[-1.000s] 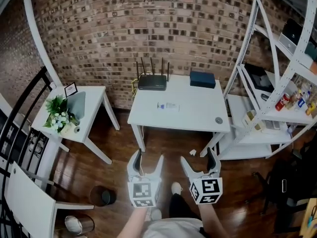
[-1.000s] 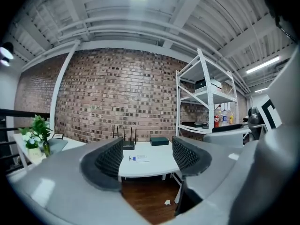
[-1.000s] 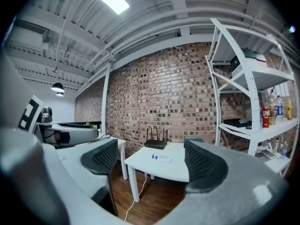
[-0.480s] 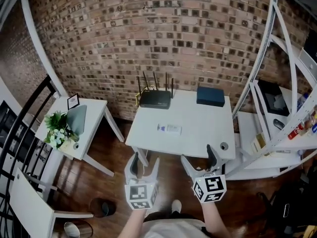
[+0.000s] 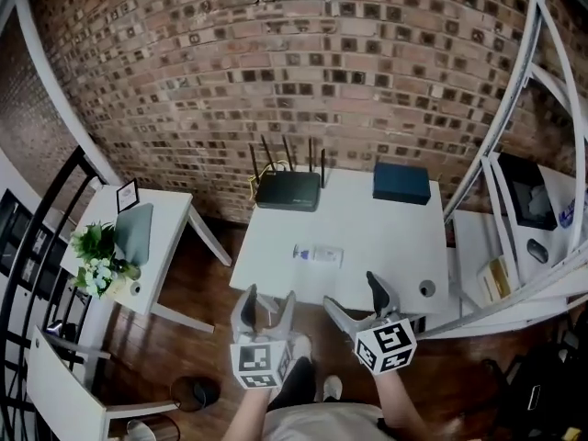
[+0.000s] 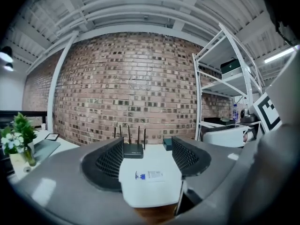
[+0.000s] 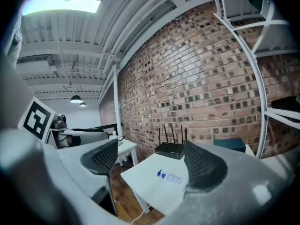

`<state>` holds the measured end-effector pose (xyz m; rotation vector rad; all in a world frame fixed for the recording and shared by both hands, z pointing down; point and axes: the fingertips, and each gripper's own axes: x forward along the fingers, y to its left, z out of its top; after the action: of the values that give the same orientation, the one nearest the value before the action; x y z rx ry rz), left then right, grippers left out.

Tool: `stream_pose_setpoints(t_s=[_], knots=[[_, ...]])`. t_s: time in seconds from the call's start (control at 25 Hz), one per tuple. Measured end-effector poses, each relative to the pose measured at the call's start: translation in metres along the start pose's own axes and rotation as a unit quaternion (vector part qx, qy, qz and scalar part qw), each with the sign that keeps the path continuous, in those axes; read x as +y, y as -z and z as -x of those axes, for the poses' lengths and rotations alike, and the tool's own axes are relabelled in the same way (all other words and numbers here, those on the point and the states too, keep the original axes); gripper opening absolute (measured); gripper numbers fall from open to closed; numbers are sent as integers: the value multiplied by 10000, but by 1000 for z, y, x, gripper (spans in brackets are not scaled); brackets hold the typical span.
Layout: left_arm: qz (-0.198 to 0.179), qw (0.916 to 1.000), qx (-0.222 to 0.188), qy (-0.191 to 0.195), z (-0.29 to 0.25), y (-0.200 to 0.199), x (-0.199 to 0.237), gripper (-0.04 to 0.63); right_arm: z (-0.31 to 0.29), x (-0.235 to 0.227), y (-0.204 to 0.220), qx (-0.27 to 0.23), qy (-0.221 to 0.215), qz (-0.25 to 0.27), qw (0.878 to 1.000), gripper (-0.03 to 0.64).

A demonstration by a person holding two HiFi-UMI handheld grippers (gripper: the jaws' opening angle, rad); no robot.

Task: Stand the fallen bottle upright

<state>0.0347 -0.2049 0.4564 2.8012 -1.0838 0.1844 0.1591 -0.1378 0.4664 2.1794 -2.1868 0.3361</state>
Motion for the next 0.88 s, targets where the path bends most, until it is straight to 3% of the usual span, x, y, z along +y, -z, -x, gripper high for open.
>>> stream_pose_setpoints(t_s=[0.16,0.48,0.76,0.88], knots=[[-78,9997,-235,77,-45,-24,23,325,-46,-29,-23,-77,168,79,9998,433],[-83,9989,-347,320,-110,-36,90,313,-130,-22,-47,21,35,577,9983,431],[-4,9987,-155,482,-147,-19,105,313,-170,-43,-28,468,-113,417,9980,431],[89,9991,-85,412,-152,-13,116,313,-187,-46,-7,1074,-351,580,9919,431]])
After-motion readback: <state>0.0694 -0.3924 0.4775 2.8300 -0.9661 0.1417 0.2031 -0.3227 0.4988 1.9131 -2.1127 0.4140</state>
